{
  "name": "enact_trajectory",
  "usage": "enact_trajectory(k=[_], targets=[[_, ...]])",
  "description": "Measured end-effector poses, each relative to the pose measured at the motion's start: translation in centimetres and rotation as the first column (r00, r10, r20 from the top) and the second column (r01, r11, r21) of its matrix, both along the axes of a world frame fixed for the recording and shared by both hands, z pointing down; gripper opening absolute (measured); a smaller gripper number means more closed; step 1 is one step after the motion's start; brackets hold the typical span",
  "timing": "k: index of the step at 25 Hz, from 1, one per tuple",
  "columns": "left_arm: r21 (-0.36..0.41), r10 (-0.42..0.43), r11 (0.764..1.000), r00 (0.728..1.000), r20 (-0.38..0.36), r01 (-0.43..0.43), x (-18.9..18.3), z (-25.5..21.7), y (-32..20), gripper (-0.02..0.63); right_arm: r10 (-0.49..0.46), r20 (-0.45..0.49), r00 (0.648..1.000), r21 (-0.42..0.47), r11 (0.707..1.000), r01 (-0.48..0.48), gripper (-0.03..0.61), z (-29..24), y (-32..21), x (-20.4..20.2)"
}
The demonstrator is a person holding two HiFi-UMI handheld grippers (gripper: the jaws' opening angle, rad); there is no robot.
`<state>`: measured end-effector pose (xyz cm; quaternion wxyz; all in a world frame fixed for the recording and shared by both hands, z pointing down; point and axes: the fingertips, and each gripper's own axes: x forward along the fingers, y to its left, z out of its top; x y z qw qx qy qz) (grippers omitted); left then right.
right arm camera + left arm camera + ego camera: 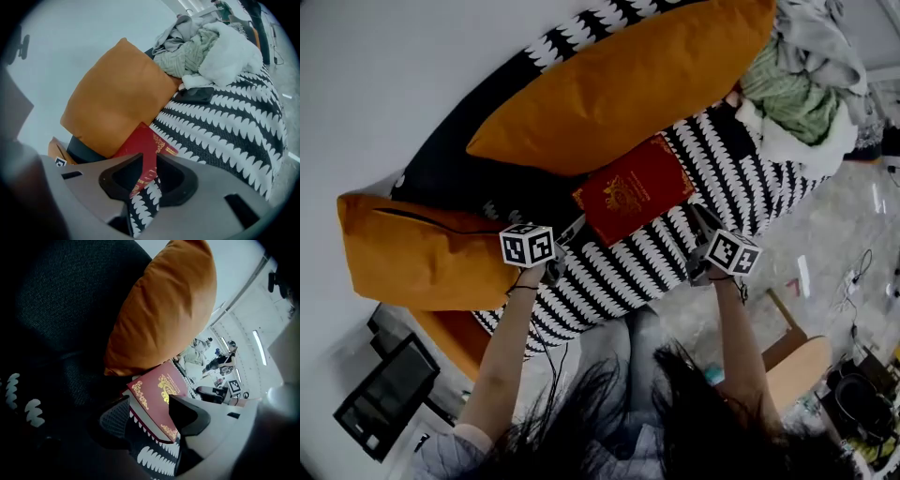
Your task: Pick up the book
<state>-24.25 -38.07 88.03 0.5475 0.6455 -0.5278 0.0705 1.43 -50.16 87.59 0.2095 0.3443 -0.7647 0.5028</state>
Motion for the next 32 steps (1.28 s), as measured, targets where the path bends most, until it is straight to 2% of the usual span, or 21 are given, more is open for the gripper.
enact_trajectory(k=[2, 4, 8, 11, 16, 21, 26, 32], targets=[[0.001, -0.007, 1.000, 1.000, -0.021, 0.007, 0.0, 0.8, -0.7, 0.256, 0.013, 0.025, 1.000, -0.011, 1.000, -0.013, 0.130, 0.4, -0.6, -0.4], [0.003, -0.018, 1.000, 0.999, -0.040, 0.018, 0.0, 1.2, -1.3, 0.267, 0.018, 0.037, 0.999, -0.026, 1.000, -0.017, 0.157, 1.0, -1.0, -0.7], [-0.012, -0.040, 0.999, 0.998, -0.043, 0.040, -0.5, 2.5, -2.2, 0.310, 0.020, 0.016, 1.000, -0.066, 0.998, -0.019, 0.244, 2.7, -1.2, -0.9], [-0.017, -0.052, 0.999, 0.997, -0.064, 0.051, -0.8, 3.5, -2.9, 0.337, 0.041, -0.008, 0.999, -0.092, 0.995, -0.042, 0.280, 3.8, -1.8, -0.9], [-0.041, -0.044, 0.998, 0.991, -0.128, 0.039, -0.1, 4.9, -3.2, 0.344, 0.078, 0.007, 0.997, -0.139, 0.987, -0.077, 0.293, 4.9, -2.6, -1.6], [-0.059, -0.017, 0.998, 0.991, -0.135, 0.009, 0.3, 6.0, -3.3, 0.344, 0.097, 0.015, 0.995, -0.170, 0.981, -0.093, 0.300, 5.8, -3.1, -2.5], [-0.063, -0.039, 0.998, 0.987, -0.158, 0.030, 0.3, 6.3, -3.6, 0.344, 0.122, 0.041, 0.992, -0.175, 0.978, -0.113, 0.301, 6.0, -3.5, -2.9], [-0.055, -0.044, 0.998, 0.990, -0.135, 0.037, 0.5, 6.3, -3.7, 0.344, 0.164, 0.043, 0.985, -0.158, 0.975, -0.156, 0.301, 6.0, -3.4, -2.8]])
